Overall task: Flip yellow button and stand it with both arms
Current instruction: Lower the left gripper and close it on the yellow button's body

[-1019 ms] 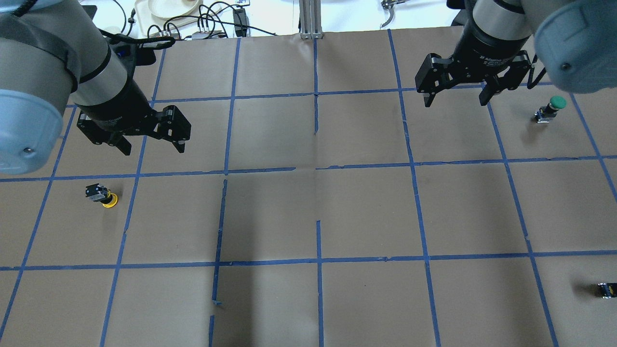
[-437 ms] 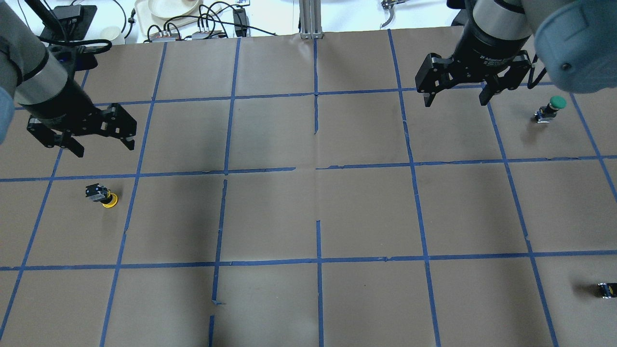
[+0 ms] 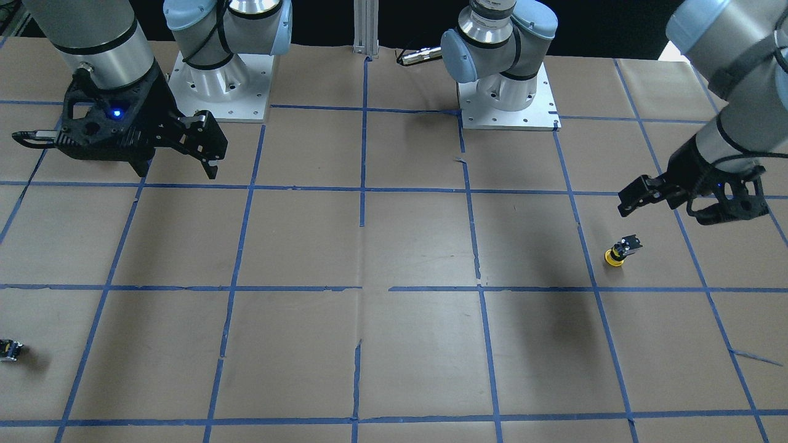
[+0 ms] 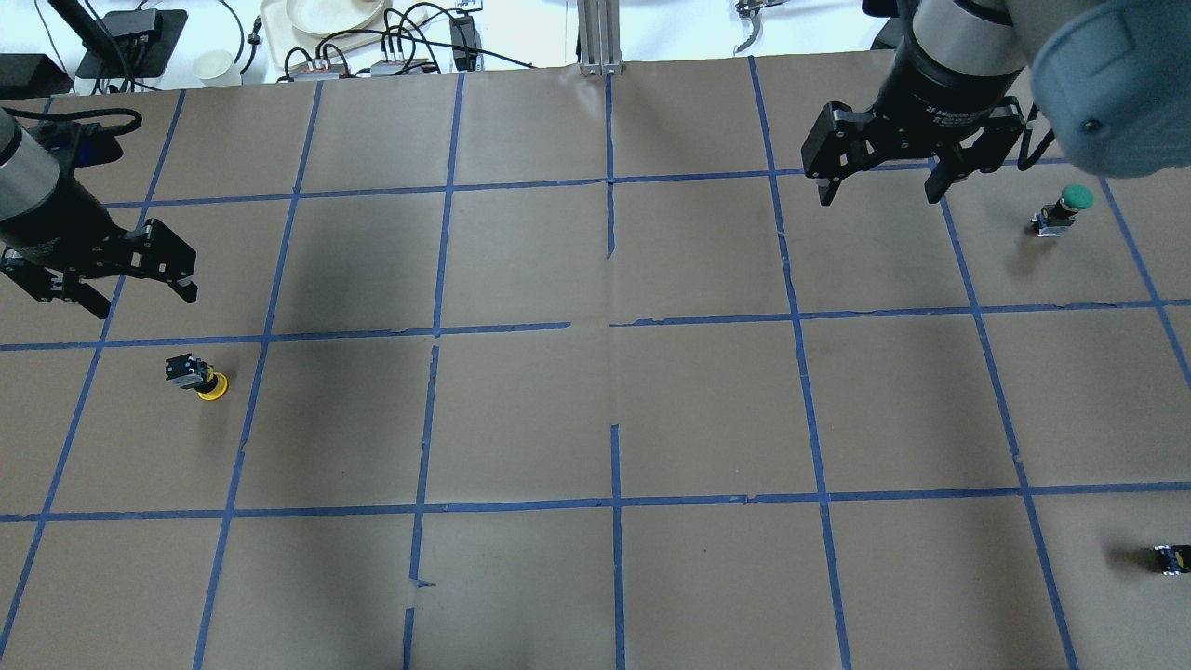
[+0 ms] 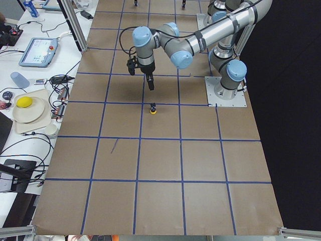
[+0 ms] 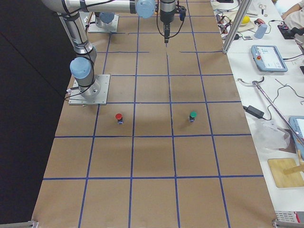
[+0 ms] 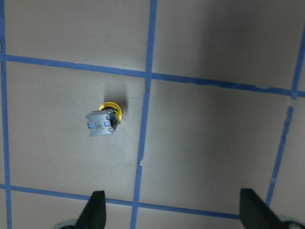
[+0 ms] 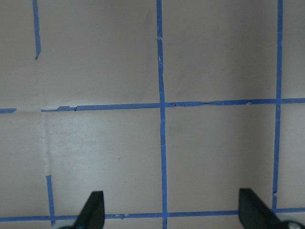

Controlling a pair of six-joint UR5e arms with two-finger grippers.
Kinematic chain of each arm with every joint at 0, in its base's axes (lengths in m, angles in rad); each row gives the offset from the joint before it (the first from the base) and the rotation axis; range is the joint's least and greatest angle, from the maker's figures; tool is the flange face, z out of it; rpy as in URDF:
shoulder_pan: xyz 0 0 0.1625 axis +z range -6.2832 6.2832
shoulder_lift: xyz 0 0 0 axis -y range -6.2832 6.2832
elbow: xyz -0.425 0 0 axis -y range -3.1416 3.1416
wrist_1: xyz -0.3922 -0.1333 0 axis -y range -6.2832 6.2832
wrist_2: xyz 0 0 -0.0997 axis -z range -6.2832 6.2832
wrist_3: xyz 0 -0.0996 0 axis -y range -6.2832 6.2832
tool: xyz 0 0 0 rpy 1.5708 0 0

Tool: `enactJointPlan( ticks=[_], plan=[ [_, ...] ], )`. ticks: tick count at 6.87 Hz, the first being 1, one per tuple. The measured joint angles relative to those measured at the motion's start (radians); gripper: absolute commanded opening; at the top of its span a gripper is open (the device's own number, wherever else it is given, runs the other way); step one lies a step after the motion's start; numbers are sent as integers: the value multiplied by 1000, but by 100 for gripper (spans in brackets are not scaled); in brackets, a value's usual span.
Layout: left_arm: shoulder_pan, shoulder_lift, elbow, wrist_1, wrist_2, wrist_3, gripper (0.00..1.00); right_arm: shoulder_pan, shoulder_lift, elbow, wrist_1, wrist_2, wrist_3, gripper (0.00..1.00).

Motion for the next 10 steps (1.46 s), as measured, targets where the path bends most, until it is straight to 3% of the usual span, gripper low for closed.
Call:
enactJointPlan(
  ticks=[5, 8, 10],
  plan=[
    [51, -154, -74, 106, 2, -60, 98, 0, 0, 0, 0, 0, 0, 100],
    [52, -186, -75, 118, 4, -94, 82, 0, 0, 0, 0, 0, 0, 100],
    [52, -193, -76, 119, 7, -94, 81, 0, 0, 1, 0, 0, 0, 100]
  ],
)
